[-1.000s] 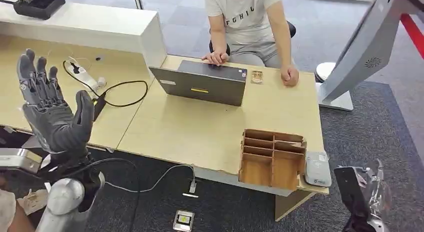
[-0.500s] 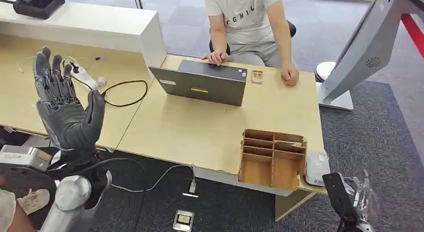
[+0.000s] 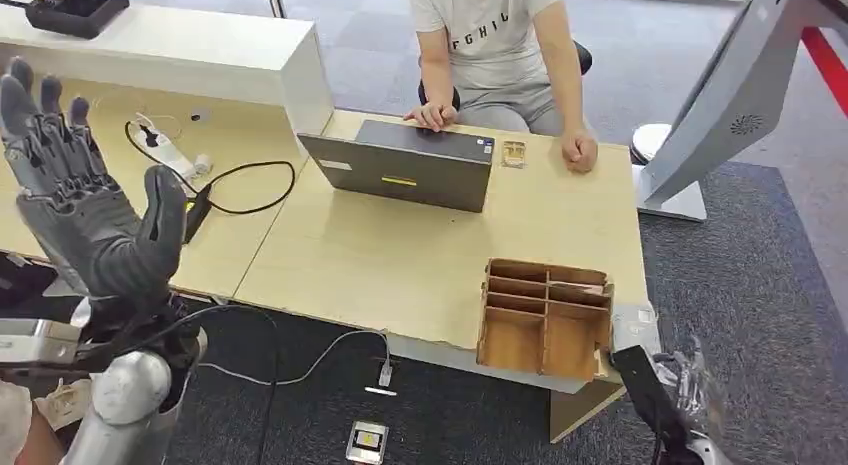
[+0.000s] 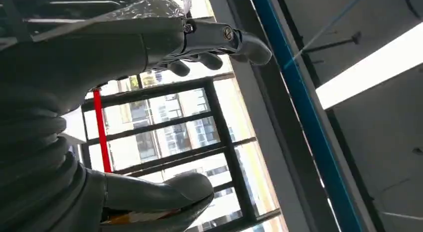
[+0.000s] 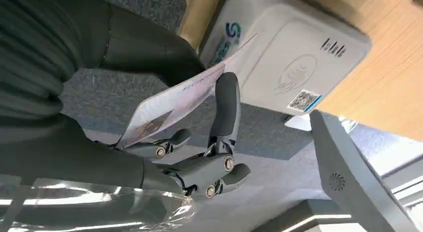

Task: Pass the card to the sensor for recognition and then transmit it.

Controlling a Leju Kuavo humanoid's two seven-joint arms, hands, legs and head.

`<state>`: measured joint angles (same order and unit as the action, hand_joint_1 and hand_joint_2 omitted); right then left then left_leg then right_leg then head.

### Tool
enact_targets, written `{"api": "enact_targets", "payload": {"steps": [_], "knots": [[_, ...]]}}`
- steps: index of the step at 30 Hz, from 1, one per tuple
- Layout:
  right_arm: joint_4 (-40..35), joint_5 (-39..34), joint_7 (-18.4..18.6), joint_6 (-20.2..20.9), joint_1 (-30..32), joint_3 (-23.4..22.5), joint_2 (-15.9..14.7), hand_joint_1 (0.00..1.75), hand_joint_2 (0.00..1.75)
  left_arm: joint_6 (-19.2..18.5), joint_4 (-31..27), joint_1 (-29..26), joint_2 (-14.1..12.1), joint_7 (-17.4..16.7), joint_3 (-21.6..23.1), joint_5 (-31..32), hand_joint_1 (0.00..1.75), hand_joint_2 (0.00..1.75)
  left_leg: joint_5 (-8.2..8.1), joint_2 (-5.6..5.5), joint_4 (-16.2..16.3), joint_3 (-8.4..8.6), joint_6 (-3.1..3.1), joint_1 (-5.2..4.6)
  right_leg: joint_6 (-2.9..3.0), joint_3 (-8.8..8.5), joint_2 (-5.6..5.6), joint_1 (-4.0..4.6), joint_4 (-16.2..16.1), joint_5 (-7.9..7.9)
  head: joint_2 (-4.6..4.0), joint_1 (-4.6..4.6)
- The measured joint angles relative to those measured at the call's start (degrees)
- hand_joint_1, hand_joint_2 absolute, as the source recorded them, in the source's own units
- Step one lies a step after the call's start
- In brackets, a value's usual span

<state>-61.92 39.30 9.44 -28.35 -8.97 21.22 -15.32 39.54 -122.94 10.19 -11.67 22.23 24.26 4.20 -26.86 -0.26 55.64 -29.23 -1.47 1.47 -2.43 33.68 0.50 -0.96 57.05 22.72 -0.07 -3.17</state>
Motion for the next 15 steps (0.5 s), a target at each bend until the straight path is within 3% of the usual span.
{"api": "enact_targets", "payload": {"steps": [15], "knots": [[2.4, 1.42, -0.63, 2.36, -1.78, 2.56, 2.38, 1.75, 1.75, 0.04, -1.14, 1.84, 0.0, 0.33, 0.37, -0.06, 0.0, 1.75, 0.0, 0.0, 0.0, 0.02, 0.0, 0.0, 0.0, 0.0, 0.0, 0.0, 0.0, 0.0, 0.0, -0.02]]}}
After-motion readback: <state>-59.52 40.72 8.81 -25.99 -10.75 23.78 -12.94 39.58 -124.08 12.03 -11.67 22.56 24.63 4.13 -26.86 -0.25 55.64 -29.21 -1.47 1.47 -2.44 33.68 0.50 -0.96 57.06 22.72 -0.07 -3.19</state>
